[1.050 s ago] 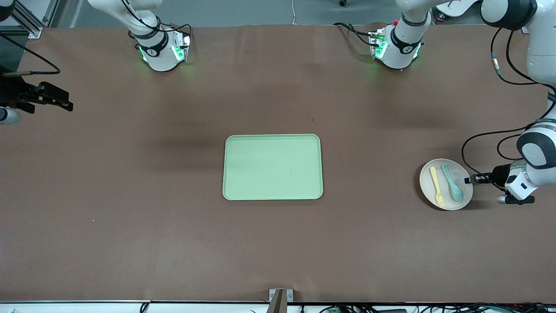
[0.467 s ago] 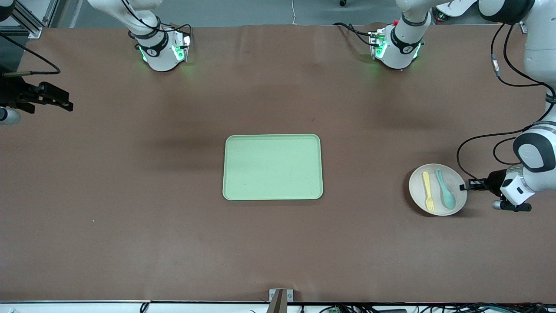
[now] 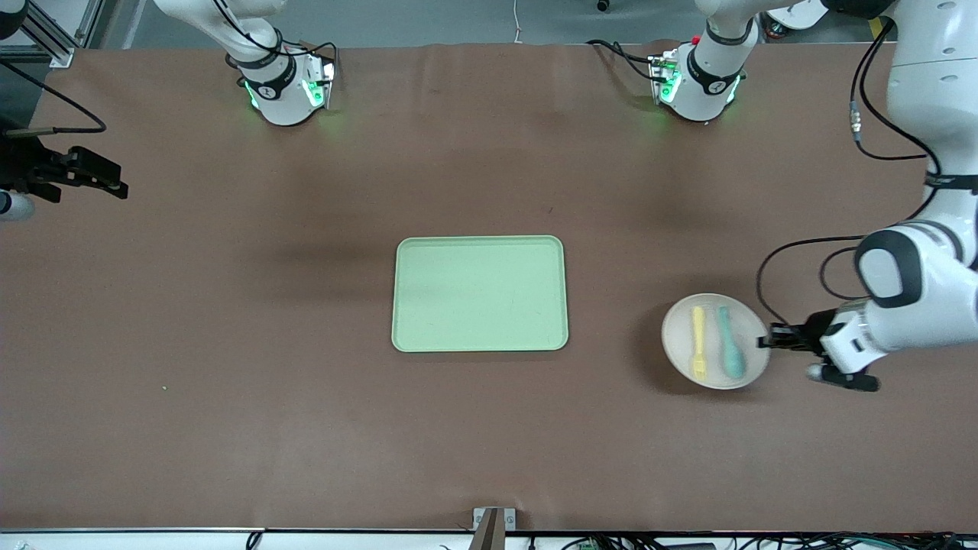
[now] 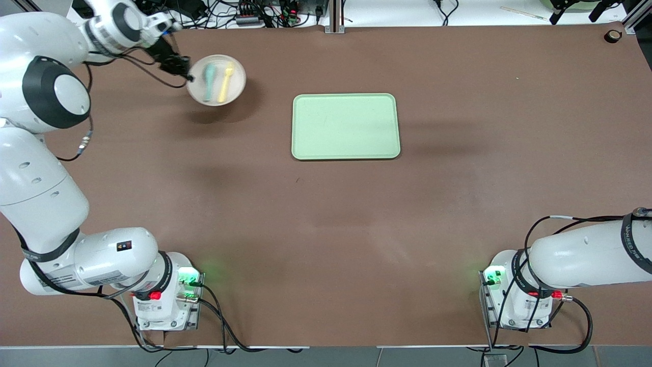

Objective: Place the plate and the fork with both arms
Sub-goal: 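Carry the plate with the left gripper onto the green tray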

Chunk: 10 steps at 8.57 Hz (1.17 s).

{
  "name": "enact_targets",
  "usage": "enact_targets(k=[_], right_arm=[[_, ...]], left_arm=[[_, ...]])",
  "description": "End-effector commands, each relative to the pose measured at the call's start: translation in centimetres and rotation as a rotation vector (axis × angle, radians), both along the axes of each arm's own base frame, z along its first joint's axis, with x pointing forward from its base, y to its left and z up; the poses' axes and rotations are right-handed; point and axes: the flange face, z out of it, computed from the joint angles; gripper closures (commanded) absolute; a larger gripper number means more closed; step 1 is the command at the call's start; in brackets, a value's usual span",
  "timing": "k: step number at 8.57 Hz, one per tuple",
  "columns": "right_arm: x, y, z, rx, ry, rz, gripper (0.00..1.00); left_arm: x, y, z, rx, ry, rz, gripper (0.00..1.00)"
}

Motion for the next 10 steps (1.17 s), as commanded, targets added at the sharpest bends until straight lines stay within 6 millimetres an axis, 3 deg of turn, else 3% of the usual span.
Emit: enact_targets(k=[1, 4, 5, 7, 9, 10], right_arm=[[0.1, 0.4, -0.3, -0.005, -0.002, -0.012, 0.0], [0.7, 2.5, -1.0, -0.001, 0.0, 0.024, 0.0], [0.9, 3.2, -1.6, -0.001, 0.01, 0.035, 0.0], [2.3, 6.2, -3.9, 0.069, 0.019, 0.057, 0.01], [3.9, 13.5, -7.3, 0.122, 0.018, 0.036, 0.01], [4.6, 17.5, -9.9, 0.116, 0.013, 0.041, 0.0]], left_arm=[[-1.2, -9.3, 1.4, -0.067, 0.08, 0.041, 1.0], [-4.9, -23.5, 1.0, -0.068, 0.142, 0.089, 1.0], [-6.5, -27.1, -0.2, -0.066, 0.113, 0.1, 1.0], [-9.9, -31.3, -3.2, -0.058, 0.058, 0.096, 1.0], [-11.5, -32.5, -5.6, -0.071, 0.068, 0.097, 1.0], [-12.1, -32.9, -6.5, -0.072, 0.057, 0.099, 1.0]])
